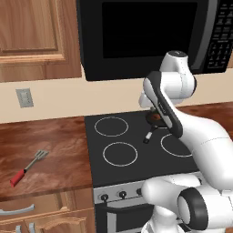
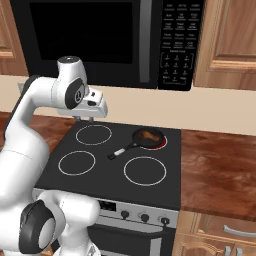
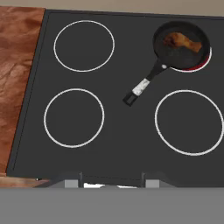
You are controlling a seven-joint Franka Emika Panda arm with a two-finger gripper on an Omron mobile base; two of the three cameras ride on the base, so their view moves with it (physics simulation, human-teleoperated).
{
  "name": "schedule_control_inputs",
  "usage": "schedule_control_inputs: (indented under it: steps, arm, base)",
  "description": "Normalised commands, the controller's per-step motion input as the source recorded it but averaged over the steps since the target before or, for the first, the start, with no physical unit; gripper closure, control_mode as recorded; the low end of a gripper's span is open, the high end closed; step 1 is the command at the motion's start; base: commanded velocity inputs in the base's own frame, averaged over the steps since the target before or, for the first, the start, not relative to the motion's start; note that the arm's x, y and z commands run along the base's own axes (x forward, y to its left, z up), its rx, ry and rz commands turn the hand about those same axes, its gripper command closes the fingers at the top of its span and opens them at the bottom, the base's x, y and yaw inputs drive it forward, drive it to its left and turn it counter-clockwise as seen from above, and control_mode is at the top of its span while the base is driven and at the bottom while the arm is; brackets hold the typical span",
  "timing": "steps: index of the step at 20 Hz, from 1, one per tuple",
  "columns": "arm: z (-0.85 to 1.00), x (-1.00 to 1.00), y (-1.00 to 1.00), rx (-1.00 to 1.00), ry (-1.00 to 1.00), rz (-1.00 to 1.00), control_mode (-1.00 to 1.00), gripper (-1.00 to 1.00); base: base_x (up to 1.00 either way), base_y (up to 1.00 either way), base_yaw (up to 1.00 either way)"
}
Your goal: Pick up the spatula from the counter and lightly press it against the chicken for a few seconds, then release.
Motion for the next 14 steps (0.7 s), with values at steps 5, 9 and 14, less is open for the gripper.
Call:
schedule_control_inputs:
  steps: [5, 9, 14]
  arm:
    - [0.00, -0.14, 0.01, 0.00, 0.00, 0.00, -1.00, -1.00]
    - [0.00, -0.40, 0.08, 0.00, -0.01, 0.00, -1.00, -1.00]
    - [0.00, -0.61, 0.18, 0.00, -0.07, 0.00, -1.00, -1.00]
  base:
    - [0.00, 0.00, 0.00]
    - [0.00, 0.00, 0.00]
    - [0.00, 0.00, 0.00]
